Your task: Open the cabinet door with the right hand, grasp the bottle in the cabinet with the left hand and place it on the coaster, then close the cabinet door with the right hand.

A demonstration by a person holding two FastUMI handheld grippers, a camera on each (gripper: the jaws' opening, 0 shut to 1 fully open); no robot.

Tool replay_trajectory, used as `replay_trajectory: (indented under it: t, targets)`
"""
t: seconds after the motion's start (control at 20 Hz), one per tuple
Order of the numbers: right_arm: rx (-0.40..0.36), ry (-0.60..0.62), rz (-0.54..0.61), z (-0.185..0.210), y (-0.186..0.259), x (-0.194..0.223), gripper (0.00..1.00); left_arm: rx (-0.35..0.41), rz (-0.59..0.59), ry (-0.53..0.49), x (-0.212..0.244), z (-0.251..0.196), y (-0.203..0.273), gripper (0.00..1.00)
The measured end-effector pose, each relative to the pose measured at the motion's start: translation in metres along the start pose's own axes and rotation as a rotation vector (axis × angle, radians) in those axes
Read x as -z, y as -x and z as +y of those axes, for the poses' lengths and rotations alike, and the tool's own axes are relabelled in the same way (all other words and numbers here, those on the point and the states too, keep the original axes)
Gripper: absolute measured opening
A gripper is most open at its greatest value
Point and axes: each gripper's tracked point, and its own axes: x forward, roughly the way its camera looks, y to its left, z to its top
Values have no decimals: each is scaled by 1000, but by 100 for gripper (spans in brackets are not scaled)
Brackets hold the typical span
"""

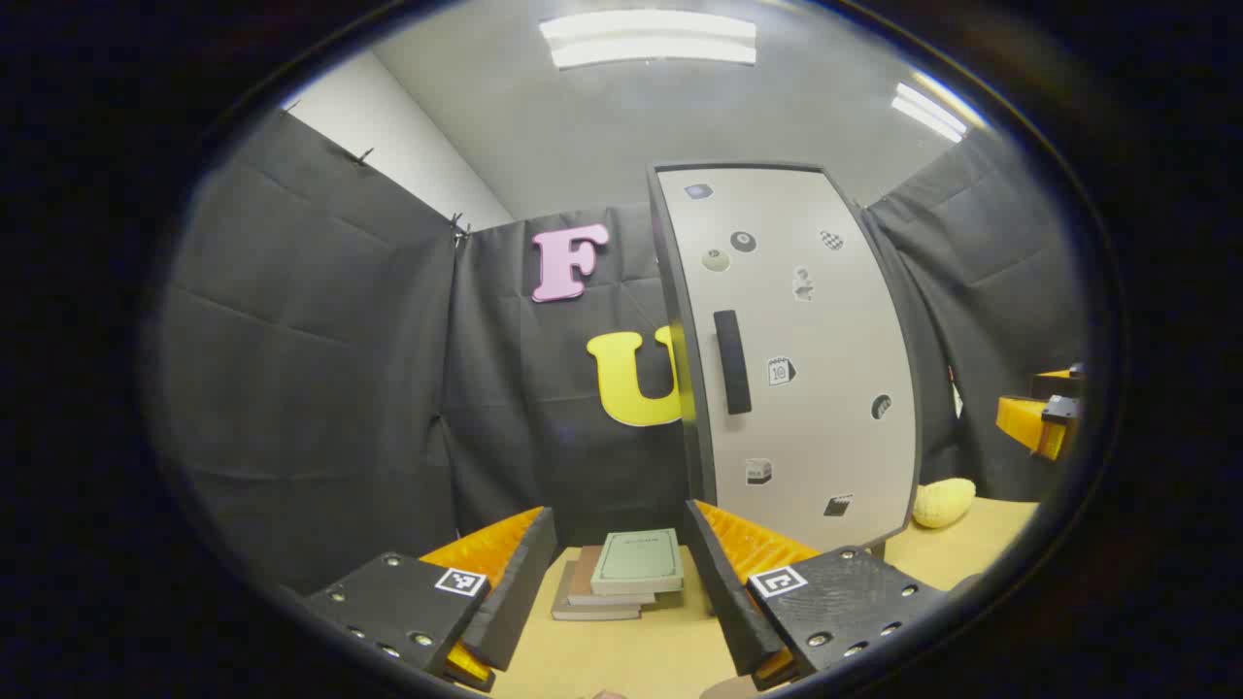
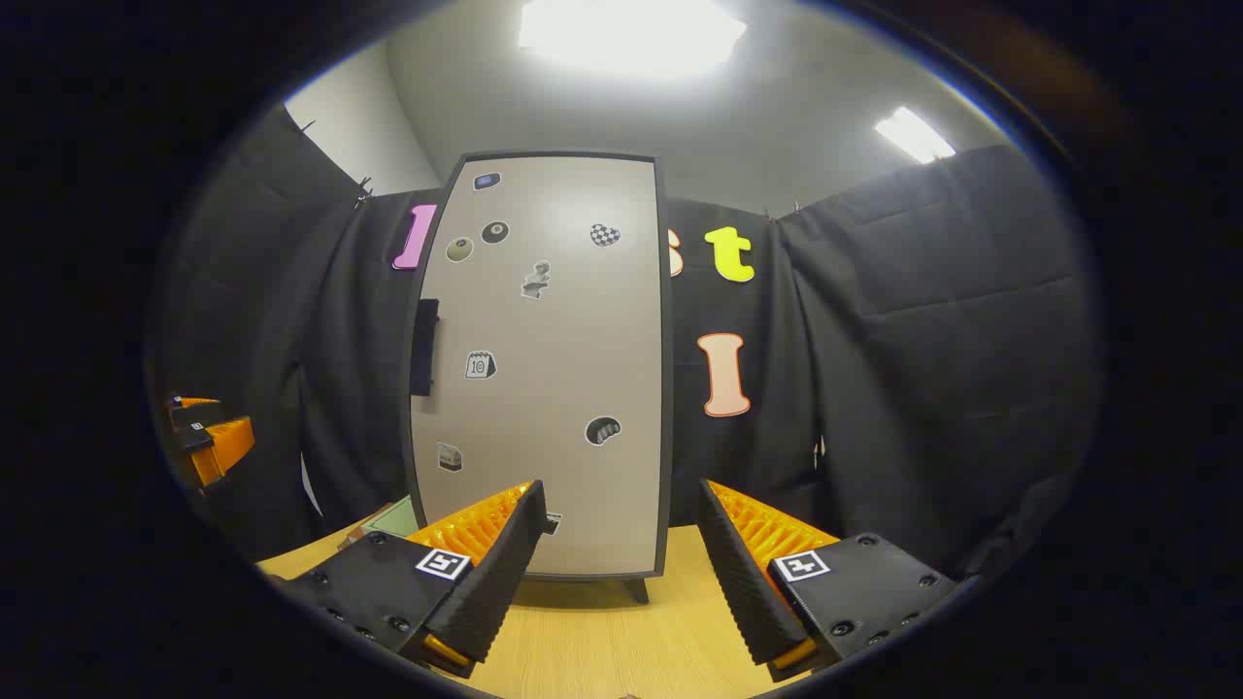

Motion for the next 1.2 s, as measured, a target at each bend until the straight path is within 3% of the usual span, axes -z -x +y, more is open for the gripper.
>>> replay_trajectory:
  t: [0.45, 1.2]
  targets:
    - [12, 11, -19, -12, -5, -2, 97, -4, -19, -10, -8, -7, 6, 80]
    - [-40, 11, -21, 11, -17, -5, 97, -47, 2, -14, -2, 11, 5, 82]
